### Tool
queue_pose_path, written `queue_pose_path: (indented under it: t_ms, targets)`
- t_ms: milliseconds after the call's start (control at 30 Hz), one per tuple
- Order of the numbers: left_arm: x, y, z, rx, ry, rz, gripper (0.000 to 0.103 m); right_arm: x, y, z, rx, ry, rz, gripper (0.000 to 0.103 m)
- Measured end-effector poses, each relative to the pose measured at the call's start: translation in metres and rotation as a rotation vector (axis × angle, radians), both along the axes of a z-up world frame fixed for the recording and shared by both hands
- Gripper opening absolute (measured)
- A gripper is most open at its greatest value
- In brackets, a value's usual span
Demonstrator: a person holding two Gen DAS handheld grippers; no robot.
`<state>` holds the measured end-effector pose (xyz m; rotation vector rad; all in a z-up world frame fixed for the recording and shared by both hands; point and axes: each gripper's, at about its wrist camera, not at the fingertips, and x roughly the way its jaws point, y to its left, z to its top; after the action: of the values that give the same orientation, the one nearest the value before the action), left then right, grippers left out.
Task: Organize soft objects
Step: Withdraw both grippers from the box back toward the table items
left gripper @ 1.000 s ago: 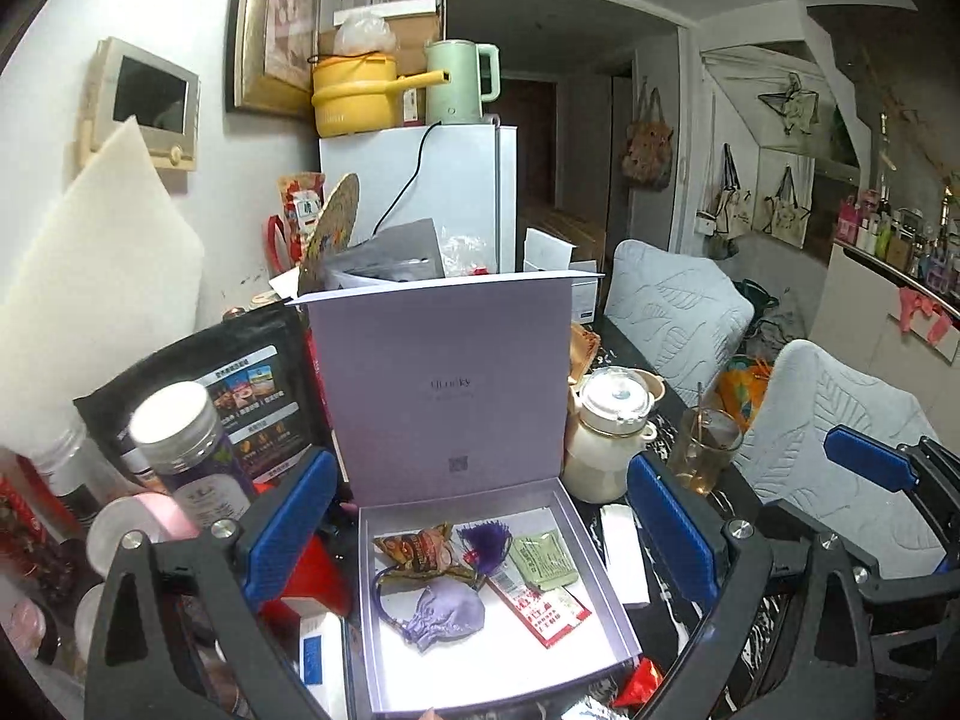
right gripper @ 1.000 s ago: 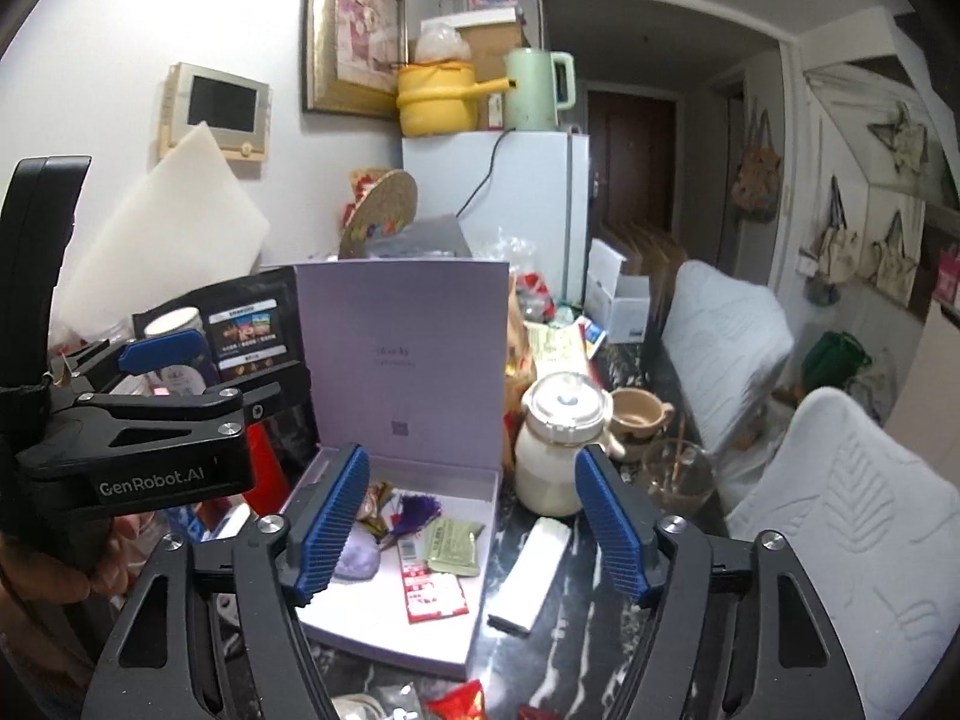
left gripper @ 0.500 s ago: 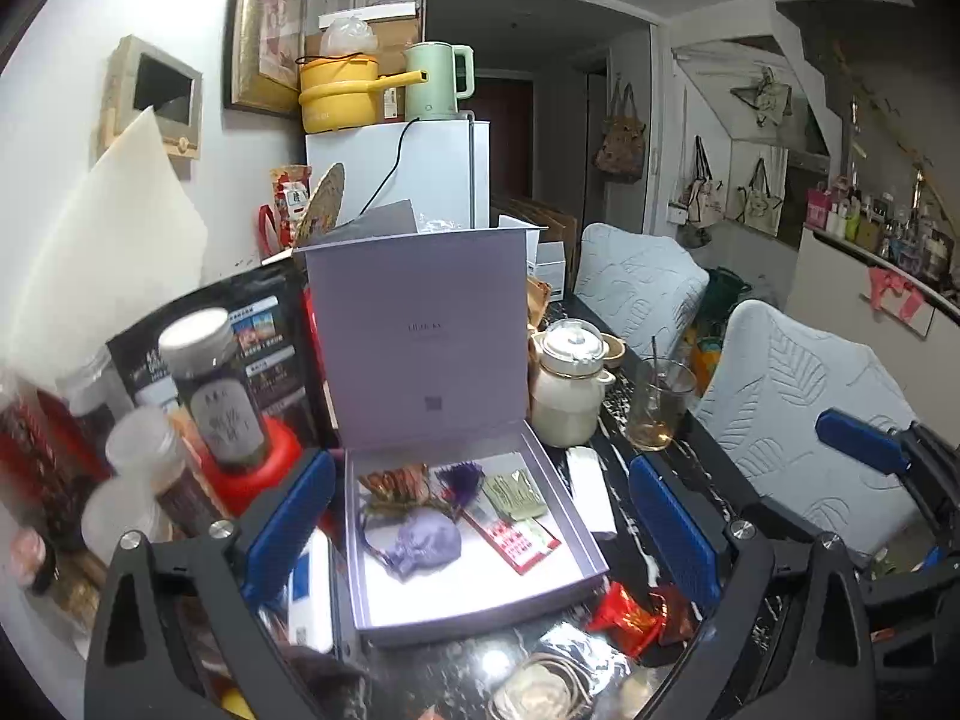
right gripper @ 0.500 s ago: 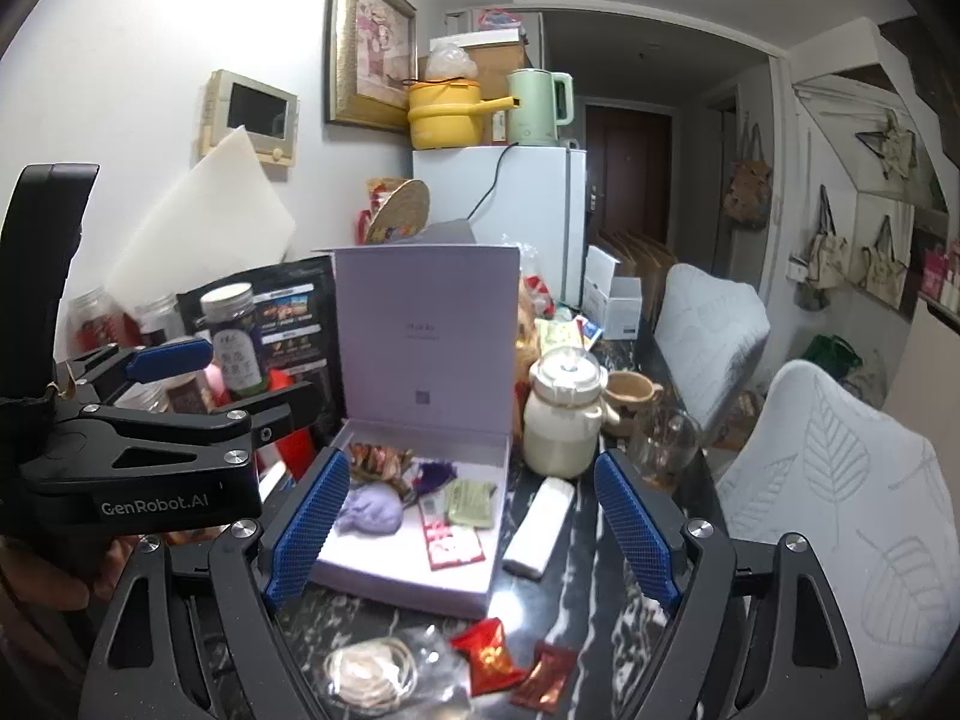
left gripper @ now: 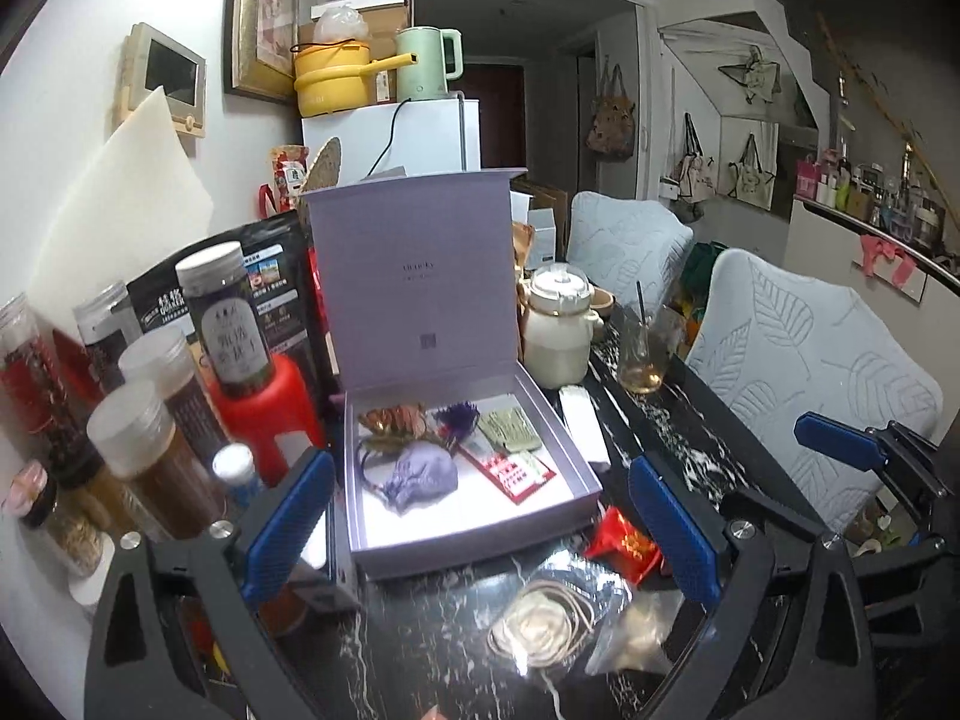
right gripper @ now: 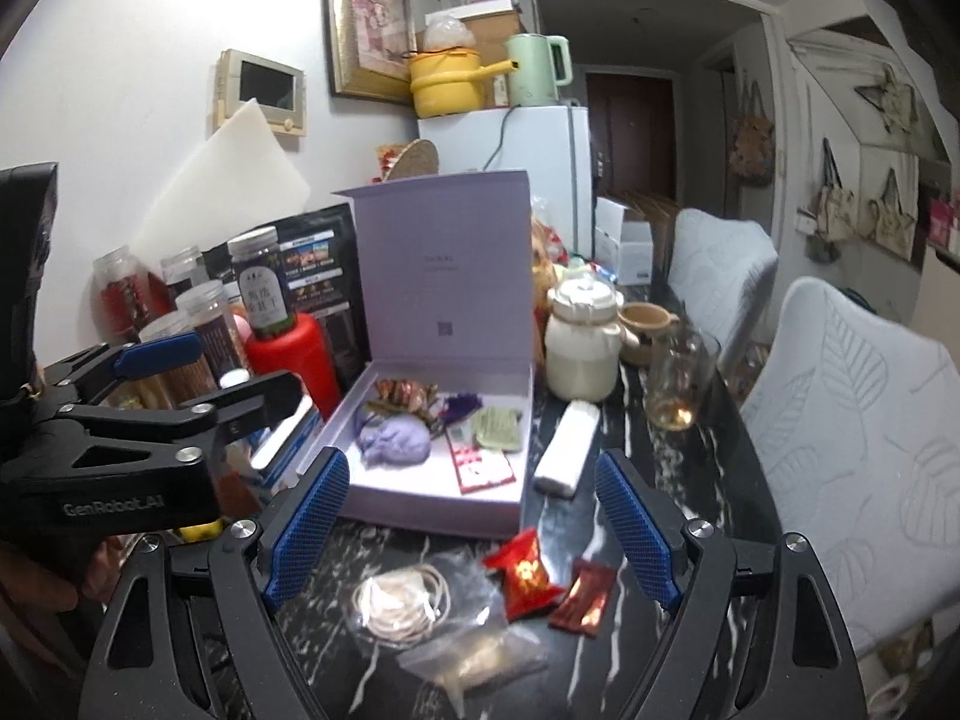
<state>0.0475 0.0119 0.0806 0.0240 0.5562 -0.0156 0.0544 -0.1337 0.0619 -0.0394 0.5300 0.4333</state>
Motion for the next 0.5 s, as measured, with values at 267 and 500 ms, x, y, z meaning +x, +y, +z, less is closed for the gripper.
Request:
queue_pose_path:
  t_ms: [267,500]
  targets:
    - [-0.015,-0.004,-0.028,-0.025,0.048,-0.027,0.1,-0.019,-0.016,-0.025,0.013,0.048,-0.036,0.085]
    - [-0.02,-0.006,-0.051,-0.03,0.089,-0.047,0.1,-0.032,-0.025,-0.045,0.04,0.096,-0.058,0.085]
